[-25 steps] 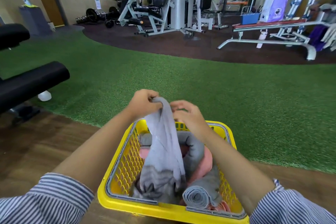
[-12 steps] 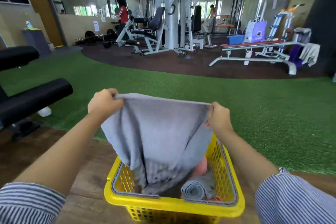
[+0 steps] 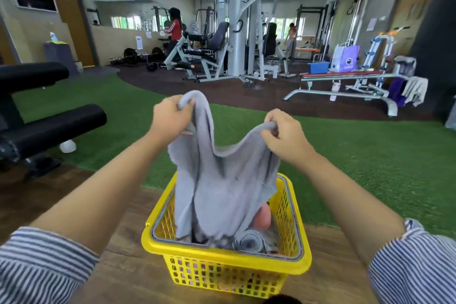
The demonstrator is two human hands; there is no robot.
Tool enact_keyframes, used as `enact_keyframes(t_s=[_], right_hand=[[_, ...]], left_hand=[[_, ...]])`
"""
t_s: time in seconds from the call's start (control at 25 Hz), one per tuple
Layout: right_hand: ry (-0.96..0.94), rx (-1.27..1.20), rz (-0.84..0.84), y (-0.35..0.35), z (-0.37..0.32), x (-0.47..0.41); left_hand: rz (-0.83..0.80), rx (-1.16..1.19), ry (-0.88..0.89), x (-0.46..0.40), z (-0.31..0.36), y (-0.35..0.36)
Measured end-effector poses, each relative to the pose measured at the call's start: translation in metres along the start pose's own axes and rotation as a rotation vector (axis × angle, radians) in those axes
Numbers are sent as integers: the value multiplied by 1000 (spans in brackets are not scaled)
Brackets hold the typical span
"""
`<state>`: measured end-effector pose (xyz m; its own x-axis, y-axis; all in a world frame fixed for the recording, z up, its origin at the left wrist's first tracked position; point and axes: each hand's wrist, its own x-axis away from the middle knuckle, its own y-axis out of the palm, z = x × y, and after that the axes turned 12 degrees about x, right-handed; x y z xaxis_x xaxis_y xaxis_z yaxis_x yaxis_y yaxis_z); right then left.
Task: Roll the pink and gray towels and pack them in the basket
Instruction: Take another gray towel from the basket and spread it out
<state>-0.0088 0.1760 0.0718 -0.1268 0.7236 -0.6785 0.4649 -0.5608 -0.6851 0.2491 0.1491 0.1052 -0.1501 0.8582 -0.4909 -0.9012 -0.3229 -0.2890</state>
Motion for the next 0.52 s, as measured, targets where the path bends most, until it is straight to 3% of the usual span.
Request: enact_keyframes(t_s=[0.08, 0.2, 0.52], right_hand=[[-90, 134, -89, 1, 2, -24], [-25, 247, -183, -13, 12, -76], [127, 331, -118, -142, -17, -194]], left_hand=[[-43, 20, 16, -16, 19, 11], [-100, 39, 3, -57, 62, 26], [-172, 157, -78, -133, 193, 29]])
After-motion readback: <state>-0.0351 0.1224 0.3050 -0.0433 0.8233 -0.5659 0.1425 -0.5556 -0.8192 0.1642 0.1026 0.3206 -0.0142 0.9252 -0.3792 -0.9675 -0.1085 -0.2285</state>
